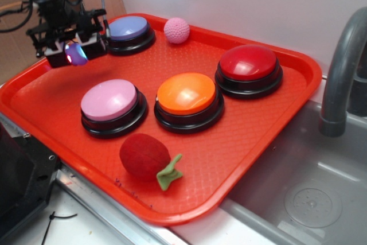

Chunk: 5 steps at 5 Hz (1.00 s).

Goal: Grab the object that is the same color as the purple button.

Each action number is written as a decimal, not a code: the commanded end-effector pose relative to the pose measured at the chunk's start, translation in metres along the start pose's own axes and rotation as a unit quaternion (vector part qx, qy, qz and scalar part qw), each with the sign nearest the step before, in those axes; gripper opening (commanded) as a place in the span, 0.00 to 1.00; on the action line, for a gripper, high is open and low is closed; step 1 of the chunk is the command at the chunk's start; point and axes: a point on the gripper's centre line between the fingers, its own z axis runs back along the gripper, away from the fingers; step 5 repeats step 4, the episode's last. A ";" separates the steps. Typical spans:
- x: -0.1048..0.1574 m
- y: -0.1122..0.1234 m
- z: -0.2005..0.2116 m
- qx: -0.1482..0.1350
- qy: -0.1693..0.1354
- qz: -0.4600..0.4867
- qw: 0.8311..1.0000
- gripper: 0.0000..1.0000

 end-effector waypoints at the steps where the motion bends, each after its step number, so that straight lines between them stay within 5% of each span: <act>1: -0.040 -0.032 0.049 -0.027 0.012 -0.249 0.968 0.00; 2: -0.049 -0.033 0.063 -0.026 0.024 -0.328 0.944 0.00; 5: -0.041 -0.022 0.063 -0.010 0.033 -0.311 0.950 0.00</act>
